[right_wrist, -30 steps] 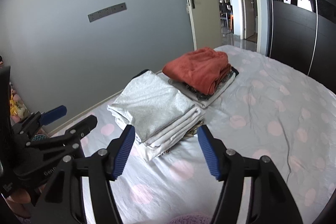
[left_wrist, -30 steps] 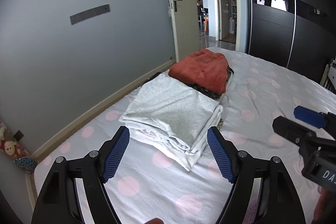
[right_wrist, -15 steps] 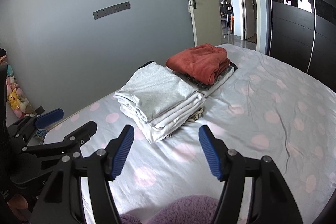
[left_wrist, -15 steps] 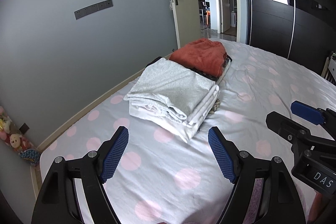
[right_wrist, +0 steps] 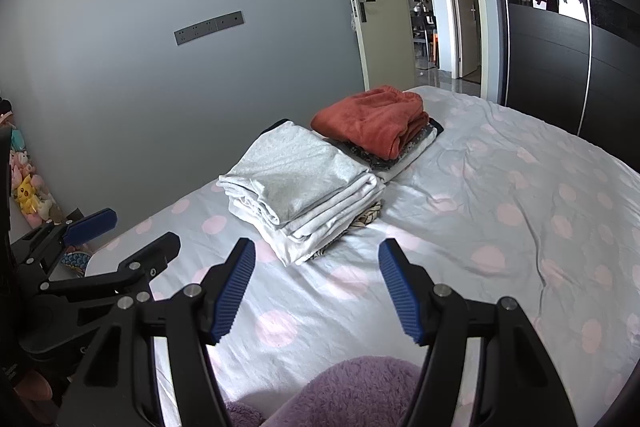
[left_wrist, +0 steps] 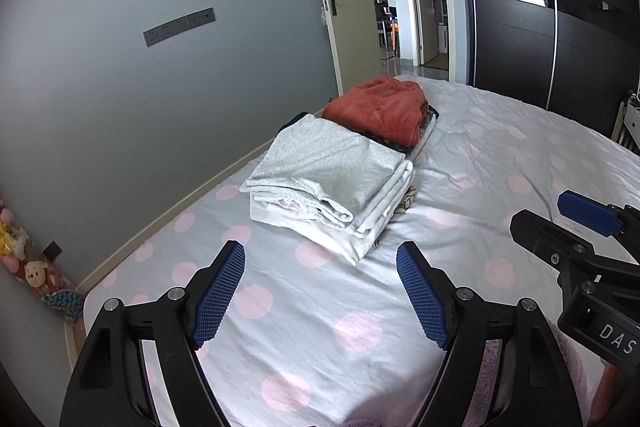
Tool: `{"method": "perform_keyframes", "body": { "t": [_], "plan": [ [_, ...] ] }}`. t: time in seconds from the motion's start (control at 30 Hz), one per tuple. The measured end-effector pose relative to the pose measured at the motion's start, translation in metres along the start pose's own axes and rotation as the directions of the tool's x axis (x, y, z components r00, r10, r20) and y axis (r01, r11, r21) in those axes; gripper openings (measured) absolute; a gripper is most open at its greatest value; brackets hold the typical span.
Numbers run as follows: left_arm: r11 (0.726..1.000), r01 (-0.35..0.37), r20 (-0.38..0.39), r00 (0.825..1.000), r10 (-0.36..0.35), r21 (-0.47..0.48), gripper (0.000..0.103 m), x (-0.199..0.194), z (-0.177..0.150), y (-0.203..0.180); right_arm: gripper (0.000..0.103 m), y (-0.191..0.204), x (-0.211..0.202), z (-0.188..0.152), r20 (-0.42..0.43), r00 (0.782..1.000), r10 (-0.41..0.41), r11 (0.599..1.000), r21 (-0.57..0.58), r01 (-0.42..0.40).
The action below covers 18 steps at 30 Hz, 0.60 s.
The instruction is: Fold clothes
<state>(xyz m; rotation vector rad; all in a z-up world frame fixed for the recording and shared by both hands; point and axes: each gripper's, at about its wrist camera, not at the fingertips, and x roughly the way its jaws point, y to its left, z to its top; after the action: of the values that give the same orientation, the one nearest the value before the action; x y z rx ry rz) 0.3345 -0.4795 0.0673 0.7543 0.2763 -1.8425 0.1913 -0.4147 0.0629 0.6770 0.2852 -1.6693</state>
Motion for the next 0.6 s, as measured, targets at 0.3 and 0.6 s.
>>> {"method": "perform_keyframes", "body": {
  "t": [0.3,0.6],
  "plan": [
    [1.000,-0.007,0.007,1.000,0.007,-0.002,0.080,-0.0047,0.0017,0.0012,0.063,0.0024,-0.0043,0.0004,0.001,1.000,0.002,1.000,-0.013,-0.002],
    [1.000,-0.011,0.011,1.000,0.011,0.000,0.080,-0.0072,0.0011,0.0004,0.063,0.0029,-0.0054,-0.0001,-0.001,1.000,0.005,1.000,-0.011,-0.006]
  ]
}}
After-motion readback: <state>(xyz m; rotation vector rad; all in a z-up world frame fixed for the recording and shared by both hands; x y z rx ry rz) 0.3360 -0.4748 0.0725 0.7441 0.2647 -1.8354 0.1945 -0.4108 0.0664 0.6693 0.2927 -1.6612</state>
